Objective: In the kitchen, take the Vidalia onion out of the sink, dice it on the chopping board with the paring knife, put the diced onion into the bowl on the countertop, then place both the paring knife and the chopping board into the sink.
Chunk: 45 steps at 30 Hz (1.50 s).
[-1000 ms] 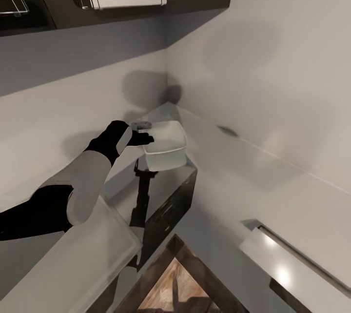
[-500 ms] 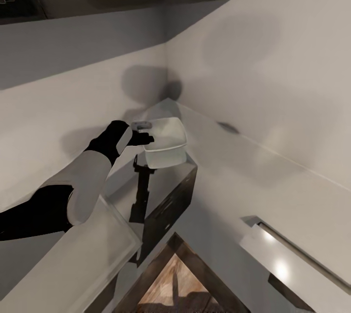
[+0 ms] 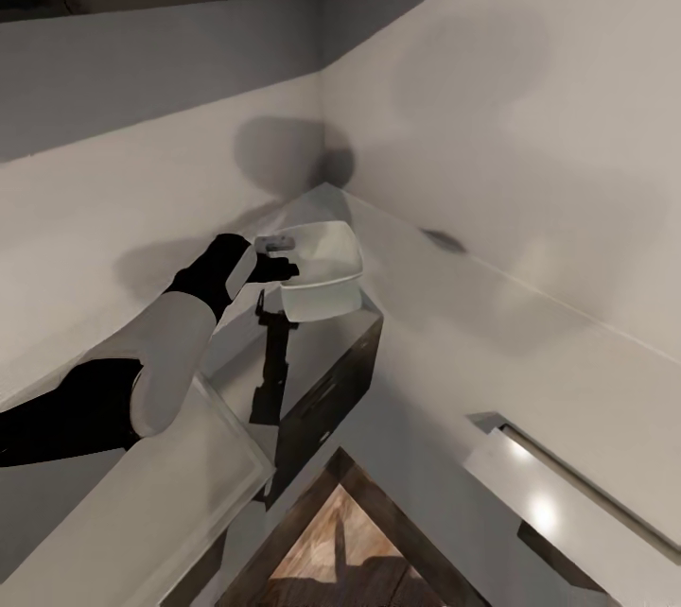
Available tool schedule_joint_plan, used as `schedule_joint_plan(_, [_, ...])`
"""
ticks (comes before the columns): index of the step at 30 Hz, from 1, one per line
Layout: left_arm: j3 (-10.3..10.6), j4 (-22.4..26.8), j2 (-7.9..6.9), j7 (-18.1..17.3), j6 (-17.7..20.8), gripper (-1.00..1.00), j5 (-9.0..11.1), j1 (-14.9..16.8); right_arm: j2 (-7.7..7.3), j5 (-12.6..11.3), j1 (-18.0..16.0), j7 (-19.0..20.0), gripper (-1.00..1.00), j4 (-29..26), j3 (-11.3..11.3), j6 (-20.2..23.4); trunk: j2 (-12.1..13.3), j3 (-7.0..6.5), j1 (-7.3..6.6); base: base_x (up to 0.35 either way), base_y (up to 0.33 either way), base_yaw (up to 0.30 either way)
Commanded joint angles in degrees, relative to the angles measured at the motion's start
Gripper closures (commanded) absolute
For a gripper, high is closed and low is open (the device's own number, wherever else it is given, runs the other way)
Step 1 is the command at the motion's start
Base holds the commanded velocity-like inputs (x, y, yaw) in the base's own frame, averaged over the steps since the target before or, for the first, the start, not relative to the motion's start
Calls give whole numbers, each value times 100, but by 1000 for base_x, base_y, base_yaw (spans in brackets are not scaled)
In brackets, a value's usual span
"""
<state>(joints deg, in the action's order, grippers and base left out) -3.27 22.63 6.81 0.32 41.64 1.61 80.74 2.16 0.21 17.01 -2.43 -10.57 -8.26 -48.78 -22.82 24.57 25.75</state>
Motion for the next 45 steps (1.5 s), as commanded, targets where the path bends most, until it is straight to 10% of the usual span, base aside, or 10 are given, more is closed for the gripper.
schedule_joint_plan(1, [-34, 5, 5, 3, 28, -100, 15, 3, 3, 5, 5, -20, -100, -13, 0, -3, -10, 18, 3, 0, 0, 0])
schedule_joint_plan(17, [-21, 22, 20, 11, 28, -100, 5, 3, 4, 5, 5, -20, -100, -13, 0, -1, -10, 142, 3, 0, 0, 0])
schedule_joint_plan(18, [-19, 22, 27, 13, 28, 100, -3, 3, 4, 5, 5, -20, -100, -13, 0, -1, -10, 148, 3, 0, 0, 0])
schedule_joint_plan(45, [-42, 52, 14, 12, 33, 100, 5, 3, 4, 1, 5, -20, -100, -10, -1, -9, -10, 114, 3, 0, 0, 0])
